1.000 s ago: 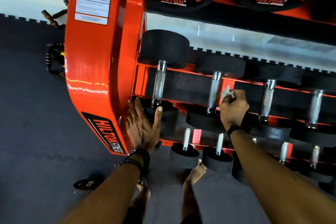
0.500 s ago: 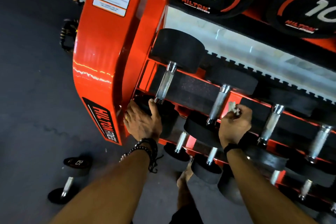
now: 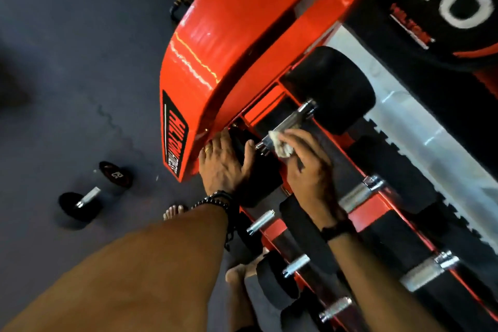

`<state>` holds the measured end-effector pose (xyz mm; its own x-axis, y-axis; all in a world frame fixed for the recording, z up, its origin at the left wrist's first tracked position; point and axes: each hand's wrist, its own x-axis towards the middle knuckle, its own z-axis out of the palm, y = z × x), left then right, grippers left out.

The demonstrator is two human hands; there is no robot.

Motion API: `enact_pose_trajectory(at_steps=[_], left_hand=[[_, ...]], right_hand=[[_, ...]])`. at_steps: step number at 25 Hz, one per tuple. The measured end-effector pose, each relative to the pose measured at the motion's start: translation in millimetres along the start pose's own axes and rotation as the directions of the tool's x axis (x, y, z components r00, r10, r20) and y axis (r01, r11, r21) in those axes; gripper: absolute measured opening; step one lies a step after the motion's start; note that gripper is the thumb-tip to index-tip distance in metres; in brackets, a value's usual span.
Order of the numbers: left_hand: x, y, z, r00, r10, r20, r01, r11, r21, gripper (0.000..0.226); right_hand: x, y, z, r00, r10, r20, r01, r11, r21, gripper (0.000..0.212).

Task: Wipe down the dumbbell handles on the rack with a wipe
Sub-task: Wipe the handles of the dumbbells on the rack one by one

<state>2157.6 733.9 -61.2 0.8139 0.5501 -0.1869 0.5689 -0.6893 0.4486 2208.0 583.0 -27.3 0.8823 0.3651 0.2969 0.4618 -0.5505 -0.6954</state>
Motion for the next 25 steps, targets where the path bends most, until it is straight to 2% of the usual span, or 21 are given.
enact_pose_trajectory(at_steps=[2,4,5,7,9,12,13,16,17,19,21,22,23,25], left_hand=[[0,-2,2,0.999,0.005,-0.042,-0.005,1.000,-0.010,0.078],[0,-3,5,0.996,-0.004,-0.085,0.003,1.000,-0.006,0.070],[-1,-3,6,0.995,-0.008,-0.102,0.009,1.000,0.002,0.067],[-3,-1,7,0.993,-0.007,-0.115,0.008,1.000,0.009,0.064],[-1,-4,8,0.992,-0.037,-0.120,0.036,0.999,-0.008,0.063],[-4,-5,8,0.989,-0.035,-0.142,0.031,0.999,-0.035,0.062],[-4,-4,8,0.988,-0.026,-0.150,0.021,0.999,-0.032,0.062],[0,-5,10,0.990,-0.044,-0.130,0.037,0.998,-0.057,0.062],[0,-7,11,0.989,-0.054,-0.136,0.047,0.997,-0.058,0.061],[-1,-6,10,0.988,-0.048,-0.148,0.039,0.997,-0.060,0.061],[-3,-5,9,0.986,-0.037,-0.160,0.028,0.998,-0.062,0.060],[-2,-5,9,0.986,-0.039,-0.163,0.028,0.998,-0.065,0.060],[0,-6,9,0.986,-0.043,-0.162,0.032,0.997,-0.069,0.060],[-1,-7,10,0.988,-0.056,-0.143,0.046,0.996,-0.074,0.060]], right_hand=[[21,22,19,0.959,-0.202,0.200,0.221,0.972,-0.077,0.033],[13,39,27,0.849,-0.317,0.422,0.413,0.897,-0.158,0.038],[5,46,25,0.775,-0.327,0.540,0.504,0.836,-0.217,0.046],[-1,51,14,0.630,-0.226,0.743,0.686,0.611,-0.396,0.065],[18,37,25,0.546,-0.064,0.835,0.770,0.432,-0.470,0.064],[49,14,52,0.488,0.087,0.868,0.764,0.439,-0.473,0.043],[50,14,49,0.480,0.095,0.872,0.766,0.438,-0.470,0.045],[33,19,12,0.478,0.036,0.877,0.800,0.395,-0.452,0.070],[32,19,9,0.458,0.013,0.889,0.811,0.402,-0.424,0.070],[50,14,25,0.418,0.038,0.908,0.787,0.484,-0.382,0.052],[72,2,51,0.375,0.177,0.910,0.704,0.585,-0.403,0.034],[73,-1,56,0.369,0.213,0.904,0.688,0.592,-0.420,0.034],[69,1,52,0.386,0.184,0.904,0.705,0.573,-0.418,0.040],[52,8,24,0.425,0.023,0.905,0.786,0.486,-0.382,0.064]])
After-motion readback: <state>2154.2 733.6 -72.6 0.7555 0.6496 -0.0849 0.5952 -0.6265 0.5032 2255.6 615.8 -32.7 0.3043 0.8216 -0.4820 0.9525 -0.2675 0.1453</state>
